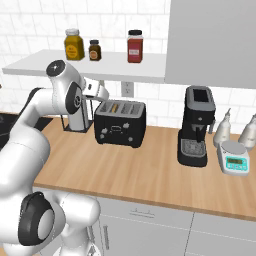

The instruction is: Start the toaster. Once the lever pops up, take the bread to the plate on the dining counter.

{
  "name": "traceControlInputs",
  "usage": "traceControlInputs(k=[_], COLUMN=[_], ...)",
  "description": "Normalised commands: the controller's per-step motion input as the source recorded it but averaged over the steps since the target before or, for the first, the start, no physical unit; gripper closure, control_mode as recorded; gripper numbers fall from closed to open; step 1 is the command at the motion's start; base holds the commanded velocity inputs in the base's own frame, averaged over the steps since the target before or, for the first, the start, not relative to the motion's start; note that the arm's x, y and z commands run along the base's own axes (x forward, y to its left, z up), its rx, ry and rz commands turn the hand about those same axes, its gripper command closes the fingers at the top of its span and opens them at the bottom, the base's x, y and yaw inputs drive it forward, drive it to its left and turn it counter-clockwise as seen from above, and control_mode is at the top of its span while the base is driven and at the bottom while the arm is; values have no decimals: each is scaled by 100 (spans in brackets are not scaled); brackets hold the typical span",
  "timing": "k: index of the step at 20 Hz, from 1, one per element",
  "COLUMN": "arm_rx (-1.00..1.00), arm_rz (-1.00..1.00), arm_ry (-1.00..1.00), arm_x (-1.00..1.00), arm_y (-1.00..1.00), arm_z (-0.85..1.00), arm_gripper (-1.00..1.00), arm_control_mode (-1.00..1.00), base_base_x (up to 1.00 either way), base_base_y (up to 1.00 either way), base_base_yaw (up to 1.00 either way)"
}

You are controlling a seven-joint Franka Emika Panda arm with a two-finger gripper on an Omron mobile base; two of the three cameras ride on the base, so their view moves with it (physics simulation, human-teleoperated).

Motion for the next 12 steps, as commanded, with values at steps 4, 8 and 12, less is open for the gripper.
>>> traceControlInputs(k=[4,8,12], arm_rx=[0,0,0], arm_rz=[0,0,0], arm_ry=[0,0,0], arm_x=[0,0,0], arm_y=[0,0,0], arm_z=[0,0,0], arm_gripper=[-100,-100,-100], arm_control_mode=[-100,-100,-100], base_base_x=[0,0,0], base_base_y=[0,0,0], base_base_yaw=[0,0,0])
